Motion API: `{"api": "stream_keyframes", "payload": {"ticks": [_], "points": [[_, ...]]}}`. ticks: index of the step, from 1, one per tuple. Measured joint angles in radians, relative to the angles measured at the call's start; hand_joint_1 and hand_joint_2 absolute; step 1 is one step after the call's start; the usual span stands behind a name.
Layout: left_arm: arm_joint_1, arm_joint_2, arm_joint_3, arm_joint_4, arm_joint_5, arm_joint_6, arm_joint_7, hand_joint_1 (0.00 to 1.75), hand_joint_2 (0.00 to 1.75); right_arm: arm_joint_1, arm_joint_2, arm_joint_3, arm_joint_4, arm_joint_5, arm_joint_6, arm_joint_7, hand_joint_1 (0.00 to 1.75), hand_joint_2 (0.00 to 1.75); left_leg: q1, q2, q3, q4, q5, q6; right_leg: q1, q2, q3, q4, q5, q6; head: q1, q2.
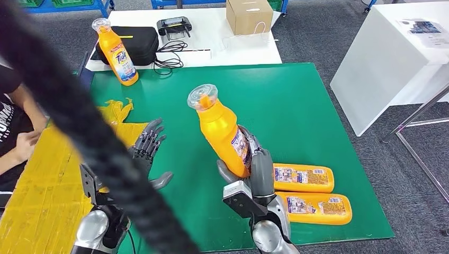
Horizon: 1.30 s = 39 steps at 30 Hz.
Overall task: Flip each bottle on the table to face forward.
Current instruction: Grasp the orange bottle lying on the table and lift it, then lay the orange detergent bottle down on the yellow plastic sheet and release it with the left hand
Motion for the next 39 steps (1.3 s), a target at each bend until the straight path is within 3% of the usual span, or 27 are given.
{"api": "stream_keyframes", "payload": {"ticks": [9, 25, 39], "points": [[-0.009, 0.007, -0.067, 0.01, 0.051, -0.054, 0.0, 0.0, 1.75, -0.047, 0.006, 0.023, 0.104, 0.03, 0.038, 0.003, 1.75, 1.75, 0.0, 0.0, 0.0, 0.0, 0.0, 0.0, 0.0, 0.0, 0.0, 0.0, 0.0, 0.0, 0.0, 0.0], [-0.035, 0.018, -0.099, 0.051, 0.073, -0.023, 0.002, 0.0, 1.75, -0.104, 0.02, 0.102, 0.208, 0.146, 0.022, 0.019, 1.75, 1.75, 0.0, 0.0, 0.0, 0.0, 0.0, 0.0, 0.0, 0.0, 0.0, 0.0, 0.0, 0.0, 0.0, 0.0], [-0.092, 0.016, -0.084, 0.161, 0.116, -0.001, 0.027, 0.0, 1.75, -0.129, 0.021, 0.246, 0.279, 0.273, -0.081, 0.021, 1.75, 1.75, 0.0, 0.0, 0.0, 0.0, 0.0, 0.0, 0.0, 0.0, 0.0, 0.0, 0.0, 0.0, 0.0, 0.0]]}}
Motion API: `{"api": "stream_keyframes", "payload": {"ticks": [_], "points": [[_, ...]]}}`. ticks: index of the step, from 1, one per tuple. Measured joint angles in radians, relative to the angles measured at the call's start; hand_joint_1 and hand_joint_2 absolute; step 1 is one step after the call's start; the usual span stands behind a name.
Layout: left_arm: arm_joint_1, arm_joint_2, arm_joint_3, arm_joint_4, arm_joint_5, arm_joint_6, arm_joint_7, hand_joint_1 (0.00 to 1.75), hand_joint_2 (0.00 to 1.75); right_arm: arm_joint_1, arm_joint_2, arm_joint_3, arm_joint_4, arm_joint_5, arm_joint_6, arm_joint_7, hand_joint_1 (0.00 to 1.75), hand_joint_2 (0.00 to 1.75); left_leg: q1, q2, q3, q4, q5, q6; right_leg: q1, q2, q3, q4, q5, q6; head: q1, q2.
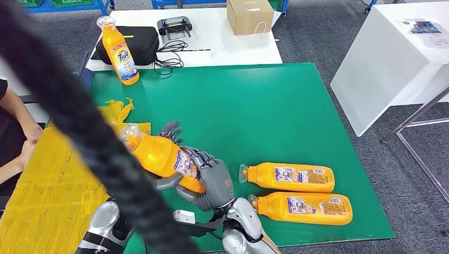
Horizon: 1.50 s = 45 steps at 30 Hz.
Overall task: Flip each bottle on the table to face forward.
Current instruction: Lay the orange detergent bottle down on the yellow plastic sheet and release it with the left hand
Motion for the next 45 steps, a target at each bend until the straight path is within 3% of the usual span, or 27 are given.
{"api": "stream_keyframes", "payload": {"ticks": [11, 12, 15, 16, 40, 44, 45], "points": [[-0.003, -0.006, 0.007, 0.023, 0.027, 0.0, 0.008, 0.0, 1.75, -0.02, -0.002, 0.021, 0.035, 0.057, -0.06, 0.019, 1.75, 1.75, 0.0, 0.0, 0.0, 0.0, 0.0, 0.0, 0.0, 0.0, 0.0, 0.0, 0.0, 0.0, 0.0, 0.0], [-0.003, -0.007, 0.008, 0.024, 0.031, 0.001, 0.008, 0.32, 1.75, -0.022, -0.002, 0.022, 0.038, 0.06, -0.062, 0.022, 1.75, 1.75, 0.0, 0.0, 0.0, 0.0, 0.0, 0.0, 0.0, 0.0, 0.0, 0.0, 0.0, 0.0, 0.0, 0.0], [-0.003, -0.01, 0.014, 0.025, 0.05, 0.009, 0.01, 1.63, 1.75, -0.03, -0.002, 0.03, 0.048, 0.069, -0.069, 0.035, 1.75, 1.75, 0.0, 0.0, 0.0, 0.0, 0.0, 0.0, 0.0, 0.0, 0.0, 0.0, 0.0, 0.0, 0.0, 0.0], [-0.002, -0.011, 0.017, 0.024, 0.056, 0.011, 0.01, 1.75, 1.75, -0.033, -0.002, 0.033, 0.052, 0.07, -0.071, 0.039, 1.75, 1.75, 0.0, 0.0, 0.0, 0.0, 0.0, 0.0, 0.0, 0.0, 0.0, 0.0, 0.0, 0.0, 0.0, 0.0], [0.013, -0.024, 0.04, 0.018, 0.068, 0.036, 0.003, 1.75, 1.75, -0.044, -0.005, 0.046, 0.074, 0.077, -0.11, 0.048, 1.73, 1.75, 0.0, 0.0, 0.0, 0.0, 0.0, 0.0, 0.0, 0.0, 0.0, 0.0, 0.0, 0.0, 0.0, 0.0], [0.013, -0.028, 0.041, 0.015, 0.067, 0.039, 0.0, 1.75, 1.75, -0.043, -0.004, 0.043, 0.073, 0.107, -0.145, 0.04, 0.03, 1.75, 0.0, 0.0, 0.0, 0.0, 0.0, 0.0, 0.0, 0.0, 0.0, 0.0, 0.0, 0.0, 0.0, 0.0], [0.013, -0.029, 0.04, 0.015, 0.063, 0.041, -0.005, 1.75, 1.75, -0.039, -0.004, 0.039, 0.07, 0.112, -0.147, 0.028, 0.0, 1.75, 0.0, 0.0, 0.0, 0.0, 0.0, 0.0, 0.0, 0.0, 0.0, 0.0, 0.0, 0.0, 0.0, 0.0]]}}
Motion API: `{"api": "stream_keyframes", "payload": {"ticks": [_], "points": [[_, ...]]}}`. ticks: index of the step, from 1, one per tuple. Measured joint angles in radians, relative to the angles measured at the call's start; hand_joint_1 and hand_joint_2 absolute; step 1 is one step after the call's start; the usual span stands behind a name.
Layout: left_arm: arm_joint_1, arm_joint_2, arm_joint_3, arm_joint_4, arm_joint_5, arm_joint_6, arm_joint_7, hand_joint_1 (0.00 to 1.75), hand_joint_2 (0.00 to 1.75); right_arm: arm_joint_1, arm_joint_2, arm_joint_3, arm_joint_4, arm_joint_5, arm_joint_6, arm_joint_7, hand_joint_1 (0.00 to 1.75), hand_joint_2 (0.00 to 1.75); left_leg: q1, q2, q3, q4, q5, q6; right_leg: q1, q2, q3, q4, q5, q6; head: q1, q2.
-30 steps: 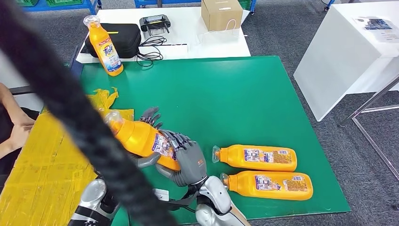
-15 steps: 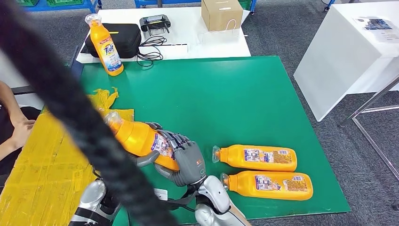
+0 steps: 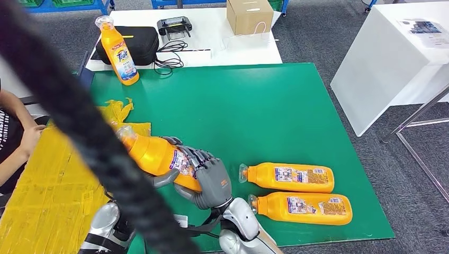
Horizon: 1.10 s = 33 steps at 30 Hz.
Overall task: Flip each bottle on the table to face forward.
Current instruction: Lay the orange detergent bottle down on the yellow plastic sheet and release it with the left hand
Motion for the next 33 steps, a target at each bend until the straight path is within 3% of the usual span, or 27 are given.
{"api": "stream_keyframes", "payload": {"ticks": [3, 6, 12, 15, 20, 27, 33], "points": [[0.0, -0.001, -0.007, -0.015, -0.071, 0.03, -0.043, 1.75, 1.75, 0.031, 0.012, -0.038, -0.032, -0.002, -0.001, -0.085, 0.0, 1.75, 0.0, -0.001, 0.0, 0.0, 0.0, 0.0, 0.0, 0.0, 0.0, 0.0, 0.0, 0.0, 0.0, 0.0], [-0.003, 0.0, -0.011, -0.036, -0.209, 0.133, -0.065, 1.75, 1.75, 0.08, 0.028, -0.075, -0.1, -0.013, -0.002, -0.162, 0.0, 1.75, 0.0, 0.0, 0.0, 0.0, 0.0, 0.0, 0.0, 0.001, 0.0, 0.0, 0.0, 0.0, 0.0, 0.0], [0.002, 0.014, -0.006, -0.069, -0.583, 0.372, -0.061, 1.75, 1.75, 0.16, 0.037, -0.115, -0.256, -0.077, -0.002, -0.166, 0.0, 1.75, 0.001, -0.001, 0.0, 0.0, 0.0, 0.0, 0.0, 0.0, 0.0, 0.0, 0.0, 0.0, 0.0, 0.0], [0.008, 0.023, -0.006, -0.094, -0.716, 0.442, -0.045, 1.75, 1.75, 0.189, 0.031, -0.13, -0.315, -0.096, -0.002, -0.163, 0.0, 1.75, 0.001, 0.0, 0.0, 0.0, 0.0, 0.0, 0.0, 0.0, 0.0, 0.0, 0.0, 0.0, 0.0, 0.0], [0.008, 0.043, -0.006, -0.111, -1.031, 0.574, 0.052, 1.75, 1.75, 0.221, 0.024, -0.158, -0.386, -0.097, -0.002, -0.159, 0.0, 1.75, 0.0, 0.0, 0.0, 0.0, 0.0, 0.0, 0.0, 0.0, 0.0, 0.0, 0.0, 0.0, 0.0, 0.0], [-0.041, 0.087, -0.007, -0.037, -1.502, 0.668, 0.219, 1.75, 1.75, 0.239, 0.002, -0.173, -0.453, -0.094, -0.002, -0.117, 0.0, 1.75, 0.001, 0.0, 0.0, 0.0, 0.0, 0.0, 0.0, 0.0, 0.0, 0.0, 0.0, 0.0, 0.0, 0.0], [-0.066, 0.106, -0.007, 0.027, -1.58, 0.696, 0.245, 1.75, 1.75, 0.24, -0.017, -0.174, -0.477, -0.089, -0.002, -0.101, 0.0, 1.75, 0.001, 0.0, 0.0, 0.0, 0.0, 0.0, 0.0, 0.0, 0.0, 0.0, 0.0, 0.0, 0.0, 0.0]]}}
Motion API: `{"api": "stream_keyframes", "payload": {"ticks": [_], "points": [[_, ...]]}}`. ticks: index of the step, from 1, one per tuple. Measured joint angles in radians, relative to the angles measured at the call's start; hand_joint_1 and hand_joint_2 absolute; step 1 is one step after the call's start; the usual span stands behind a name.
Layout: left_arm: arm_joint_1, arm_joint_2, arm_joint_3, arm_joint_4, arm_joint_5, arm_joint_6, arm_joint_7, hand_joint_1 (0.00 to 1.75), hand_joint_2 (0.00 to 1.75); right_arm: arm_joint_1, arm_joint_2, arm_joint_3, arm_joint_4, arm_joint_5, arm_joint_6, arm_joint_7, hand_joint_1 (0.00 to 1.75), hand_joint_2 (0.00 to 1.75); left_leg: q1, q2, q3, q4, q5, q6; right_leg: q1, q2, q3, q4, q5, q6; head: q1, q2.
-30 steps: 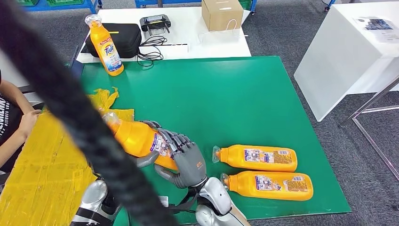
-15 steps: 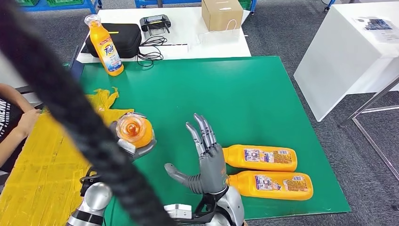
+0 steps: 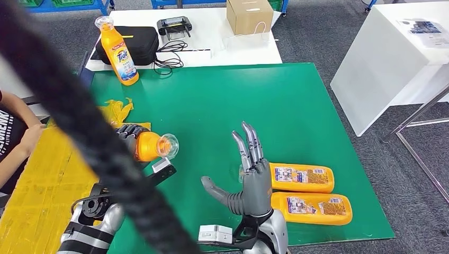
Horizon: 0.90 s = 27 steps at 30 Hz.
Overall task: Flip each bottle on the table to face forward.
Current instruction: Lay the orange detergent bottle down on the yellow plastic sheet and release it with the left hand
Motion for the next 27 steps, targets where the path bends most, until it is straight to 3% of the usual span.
{"api": "stream_keyframes", "payload": {"ticks": [6, 10, 15, 16, 19, 20, 27], "points": [[-0.016, 0.03, -0.012, 0.08, -0.212, 0.07, 0.094, 1.75, 1.75, -0.003, -0.018, 0.0, -0.002, 0.035, 0.046, 0.067, 0.0, 1.75, 0.0, 0.0, 0.0, 0.0, 0.0, 0.0, 0.0, 0.0, 0.0, 0.0, 0.0, 0.0, 0.0, 0.0], [-0.05, 0.061, -0.048, 0.212, -0.238, 0.106, 0.168, 1.75, 1.75, -0.007, -0.032, -0.004, -0.002, 0.033, 0.07, 0.077, 0.0, 1.75, 0.0, 0.0, 0.0, 0.0, 0.0, 0.0, 0.0, 0.0, 0.0, 0.0, 0.0, 0.0, 0.0, 0.0], [-0.112, 0.072, -0.07, 0.404, -0.239, 0.131, 0.201, 1.75, 1.75, -0.019, -0.044, -0.005, 0.001, 0.05, 0.122, 0.1, 0.0, 1.75, 0.0, 0.0, 0.0, 0.0, 0.0, 0.0, 0.0, 0.0, 0.0, 0.0, 0.0, 0.0, 0.0, 0.0], [-0.124, 0.072, -0.068, 0.442, -0.239, 0.141, 0.201, 1.64, 1.75, -0.022, -0.047, -0.005, 0.004, 0.057, 0.138, 0.11, 0.0, 1.75, 0.0, 0.0, 0.0, 0.0, 0.0, 0.0, 0.0, 0.0, 0.0, 0.0, 0.0, 0.0, 0.0, 0.0], [-0.152, 0.074, -0.051, 0.537, -0.239, 0.172, 0.198, 0.36, 1.75, -0.029, -0.056, -0.005, 0.013, 0.067, 0.171, 0.134, 0.0, 1.75, 0.0, 0.0, 0.0, 0.0, 0.0, 0.0, 0.0, 0.0, 0.0, 0.0, 0.0, 0.0, 0.0, 0.0], [-0.159, 0.074, -0.042, 0.562, -0.239, 0.183, 0.195, 0.03, 1.75, -0.03, -0.059, -0.005, 0.016, 0.068, 0.176, 0.138, 0.0, 1.75, 0.0, 0.0, 0.0, 0.0, 0.0, 0.0, 0.0, 0.0, 0.0, 0.0, 0.0, 0.0, 0.0, 0.0], [-0.176, 0.074, 0.054, 0.661, -0.237, 0.23, 0.167, 0.0, 1.75, -0.032, -0.079, -0.009, 0.029, 0.068, 0.184, 0.151, 0.0, 1.75, 0.0, 0.0, 0.0, 0.0, 0.0, 0.0, 0.0, 0.0, 0.0, 0.0, 0.0, 0.0, 0.0, 0.0]]}}
